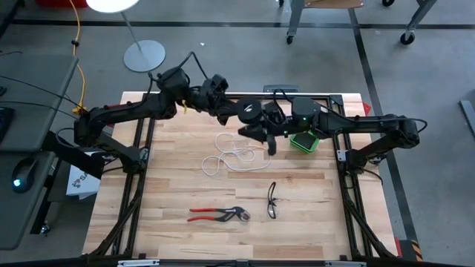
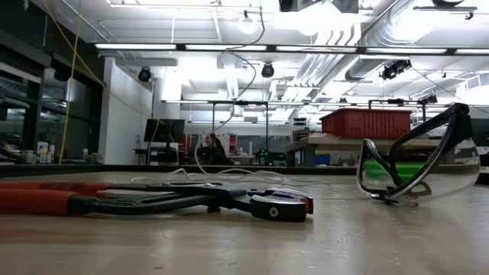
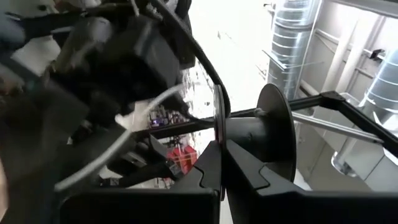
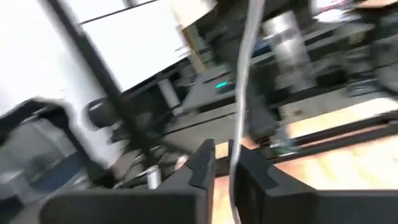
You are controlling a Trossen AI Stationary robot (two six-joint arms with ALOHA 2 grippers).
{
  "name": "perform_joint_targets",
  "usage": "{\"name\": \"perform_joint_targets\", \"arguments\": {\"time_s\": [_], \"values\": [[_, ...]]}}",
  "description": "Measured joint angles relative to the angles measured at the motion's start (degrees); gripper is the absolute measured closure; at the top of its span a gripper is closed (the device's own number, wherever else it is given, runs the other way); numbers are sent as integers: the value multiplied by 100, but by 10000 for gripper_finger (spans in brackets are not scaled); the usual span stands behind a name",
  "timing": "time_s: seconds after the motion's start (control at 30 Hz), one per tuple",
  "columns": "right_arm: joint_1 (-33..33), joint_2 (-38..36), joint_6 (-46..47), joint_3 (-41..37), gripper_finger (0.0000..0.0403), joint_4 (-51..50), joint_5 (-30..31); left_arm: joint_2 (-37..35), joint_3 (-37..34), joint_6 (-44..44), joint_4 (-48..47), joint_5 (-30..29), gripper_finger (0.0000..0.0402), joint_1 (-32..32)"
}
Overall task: Coil cords
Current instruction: Coil the wire into the spool
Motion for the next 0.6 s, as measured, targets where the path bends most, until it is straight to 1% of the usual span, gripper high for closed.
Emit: {"name": "perform_joint_targets", "arguments": {"time_s": [0.03, 0.1, 0.2, 0.27, 0.4, 0.43, 0.57, 0.6], "values": [[-15, 1, 37, 0, 356, -1, -239, -2, 0, 2, 2, -30, 401, 4], [-14, 0, 88, 0, 343, -4, -331, -2, 0, 16, -5, -56, 401, 44], [-5, 1, 102, 0, 334, -8, -105, -2, 0, 138, 2, -73, 401, 120], [-13, 0, 44, 0, 326, -7, -62, -2, 0, 156, 20, -75, 401, 204], [-10, -18, -22, 0, 288, -157, -75, -11, 0, 525, 133, -31, 401, 434], [-12, -26, -34, 0, 276, -240, -25, -32, 0, 619, 125, -9, 401, 526], [-14, -146, -275, -4, 230, -694, 563, -156, 0, 1080, 52, 133, 401, 872], [-18, -183, -299, -4, 222, -861, 612, -202, 0, 1201, -49, 193, 401, 958]]}}
